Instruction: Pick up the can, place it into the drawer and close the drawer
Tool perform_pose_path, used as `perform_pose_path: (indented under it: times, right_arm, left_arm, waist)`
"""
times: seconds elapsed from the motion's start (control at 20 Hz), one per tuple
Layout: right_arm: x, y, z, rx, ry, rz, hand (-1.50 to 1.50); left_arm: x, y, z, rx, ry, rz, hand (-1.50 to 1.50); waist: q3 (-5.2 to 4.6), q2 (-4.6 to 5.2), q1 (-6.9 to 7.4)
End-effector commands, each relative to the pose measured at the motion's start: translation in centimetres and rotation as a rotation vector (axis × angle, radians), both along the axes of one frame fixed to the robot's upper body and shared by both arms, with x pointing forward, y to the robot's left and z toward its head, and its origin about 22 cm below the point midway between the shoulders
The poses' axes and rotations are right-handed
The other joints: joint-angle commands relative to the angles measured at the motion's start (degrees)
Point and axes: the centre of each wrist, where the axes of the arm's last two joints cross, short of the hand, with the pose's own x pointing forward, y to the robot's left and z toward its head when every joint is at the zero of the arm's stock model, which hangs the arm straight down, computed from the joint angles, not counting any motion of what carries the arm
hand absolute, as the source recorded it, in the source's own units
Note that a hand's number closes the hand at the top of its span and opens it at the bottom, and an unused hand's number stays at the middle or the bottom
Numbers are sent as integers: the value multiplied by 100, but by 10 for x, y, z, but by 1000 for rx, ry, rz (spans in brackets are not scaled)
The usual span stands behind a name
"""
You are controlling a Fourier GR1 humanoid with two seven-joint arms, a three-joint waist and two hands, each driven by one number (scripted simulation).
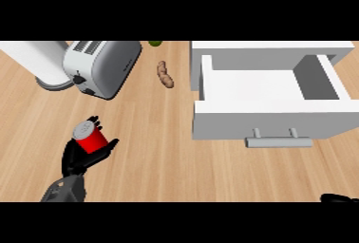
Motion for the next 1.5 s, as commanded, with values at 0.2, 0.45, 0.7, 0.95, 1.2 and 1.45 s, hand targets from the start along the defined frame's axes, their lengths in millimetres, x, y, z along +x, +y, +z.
perform_pose_path:
  times: [0.2,0.45,0.7,0.95,1.2,1.45]
  right_arm:
    - [-4,-22,1,-9,-8,4,-150]
    - [-7,1,-7,-23,-9,-8,-150]
    - [2,-11,6,-6,-13,-3,-150]
    - [-6,1,-4,-25,-46,-12,-150]
    - [1,3,14,-38,-15,-42,-150]
    - [1,-9,-3,-19,-22,-50,-150]
  left_arm:
    - [28,-14,4,-59,-73,-79,150]
    - [39,-13,15,-48,-123,-111,150]
    - [60,-50,22,-74,-103,-197,150]
    - [93,-103,47,-65,-167,-248,150]
    - [115,-119,87,-73,-161,-321,150]
    - [136,-131,141,-8,-206,-362,150]
  waist:
    - [-5,16,-60]
    - [0,3,-6]
    - [-2,10,-35]
    - [-1,15,-67]
    - [1,-10,19]
    - [6,-20,33]
